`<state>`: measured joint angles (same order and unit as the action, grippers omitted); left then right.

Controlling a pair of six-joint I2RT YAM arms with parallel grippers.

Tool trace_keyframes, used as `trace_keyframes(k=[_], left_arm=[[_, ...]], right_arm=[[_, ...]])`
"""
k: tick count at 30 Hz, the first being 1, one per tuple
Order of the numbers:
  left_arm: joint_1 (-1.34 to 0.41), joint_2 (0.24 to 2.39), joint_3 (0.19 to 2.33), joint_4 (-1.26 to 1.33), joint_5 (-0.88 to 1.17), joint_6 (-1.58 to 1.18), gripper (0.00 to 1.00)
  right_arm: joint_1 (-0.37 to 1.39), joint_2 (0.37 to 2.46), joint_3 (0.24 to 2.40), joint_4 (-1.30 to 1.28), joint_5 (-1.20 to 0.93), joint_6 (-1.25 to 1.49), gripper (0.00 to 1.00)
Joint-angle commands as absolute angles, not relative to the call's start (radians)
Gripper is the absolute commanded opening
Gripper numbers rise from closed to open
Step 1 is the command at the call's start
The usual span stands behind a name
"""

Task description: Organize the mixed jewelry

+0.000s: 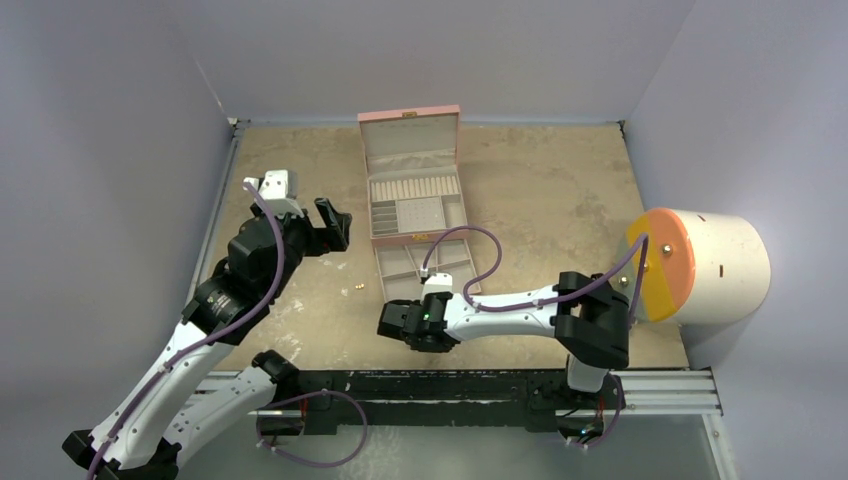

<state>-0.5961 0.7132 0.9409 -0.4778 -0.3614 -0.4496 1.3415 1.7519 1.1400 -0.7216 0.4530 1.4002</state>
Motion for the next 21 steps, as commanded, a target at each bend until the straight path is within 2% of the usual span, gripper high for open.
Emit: trace_keyframes(k=[1,16,21], left_arm=[[-0.600,0.709,0.956,-0.423,-0.353,-0.442,0.89],[-0.599,0.719,0.955,-0.426,-0.360,-0.443,0.89],[-0.600,0.721,0.955,-0.426,-0.362,-0.443,0.89]], right_arm=[[1.347,1.763,1.133,-0.742,0.469,1.437,0.37],[1.346,1.781,1.112,-0.703,0.446,1.413,0.26],[1.347,1.772,1.107,-0.707,0.454,1.423,0.16]])
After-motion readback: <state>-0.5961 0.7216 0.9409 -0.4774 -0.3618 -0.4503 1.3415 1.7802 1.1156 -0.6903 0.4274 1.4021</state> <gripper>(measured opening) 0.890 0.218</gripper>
